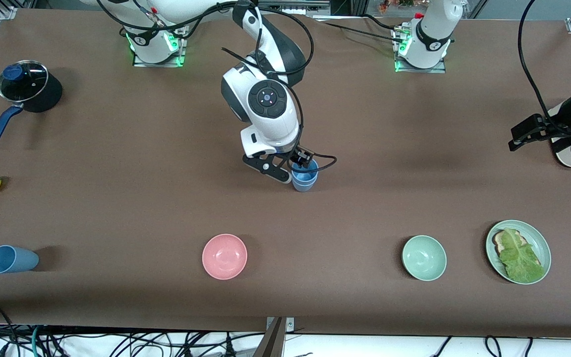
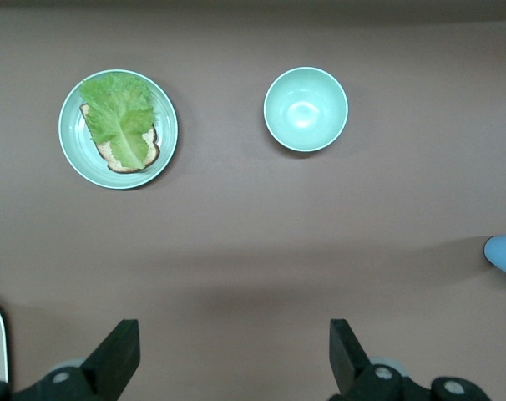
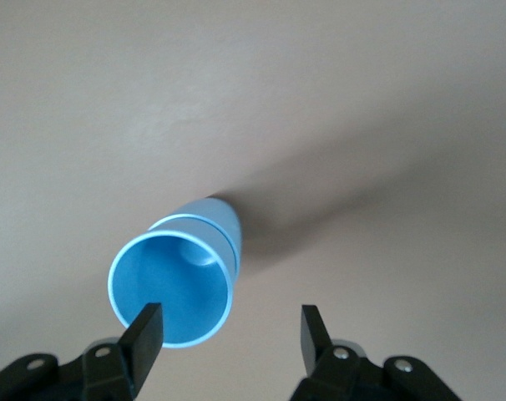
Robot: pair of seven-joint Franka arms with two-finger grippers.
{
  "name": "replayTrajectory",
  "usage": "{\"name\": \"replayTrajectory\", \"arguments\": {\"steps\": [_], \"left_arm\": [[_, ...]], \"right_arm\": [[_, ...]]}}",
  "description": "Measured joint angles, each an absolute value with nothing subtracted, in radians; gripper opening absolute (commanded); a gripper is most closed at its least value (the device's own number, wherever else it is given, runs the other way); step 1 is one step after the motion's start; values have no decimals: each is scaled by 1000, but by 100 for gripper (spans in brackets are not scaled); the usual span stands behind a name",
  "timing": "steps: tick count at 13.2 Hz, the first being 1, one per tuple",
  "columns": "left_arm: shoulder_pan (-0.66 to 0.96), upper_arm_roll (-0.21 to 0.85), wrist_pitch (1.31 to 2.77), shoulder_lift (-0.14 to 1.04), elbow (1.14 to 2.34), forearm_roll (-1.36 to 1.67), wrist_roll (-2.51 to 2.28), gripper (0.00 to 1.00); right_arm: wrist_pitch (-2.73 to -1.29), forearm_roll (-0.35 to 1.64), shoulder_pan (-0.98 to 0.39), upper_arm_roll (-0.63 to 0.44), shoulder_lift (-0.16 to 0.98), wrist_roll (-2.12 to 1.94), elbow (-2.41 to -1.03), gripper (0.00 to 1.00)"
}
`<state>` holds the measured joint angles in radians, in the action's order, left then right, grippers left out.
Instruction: Stack blue cups with both arms
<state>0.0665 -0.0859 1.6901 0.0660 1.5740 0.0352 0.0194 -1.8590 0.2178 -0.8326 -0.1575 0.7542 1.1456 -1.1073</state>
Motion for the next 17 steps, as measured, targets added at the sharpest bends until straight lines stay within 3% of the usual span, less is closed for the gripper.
{"name": "replayTrajectory", "arguments": {"steps": [3, 7, 13, 17], "left_arm": [[67, -85, 1690, 66, 1573, 35, 19, 100], [67, -85, 1690, 66, 1572, 35, 18, 100], [67, -85, 1685, 66, 1571, 35, 17, 100], [66, -86, 1683, 66, 1571, 35, 14, 100]], "right_arm": [[-1756, 217, -813, -227, 722, 996, -1085, 99], [-1602, 216, -702, -312, 607, 644, -1108, 100], [-1558, 214, -671, -542, 303, 310, -1430, 100], [-1547, 169, -671, -598, 258, 206, -1477, 100]]}}
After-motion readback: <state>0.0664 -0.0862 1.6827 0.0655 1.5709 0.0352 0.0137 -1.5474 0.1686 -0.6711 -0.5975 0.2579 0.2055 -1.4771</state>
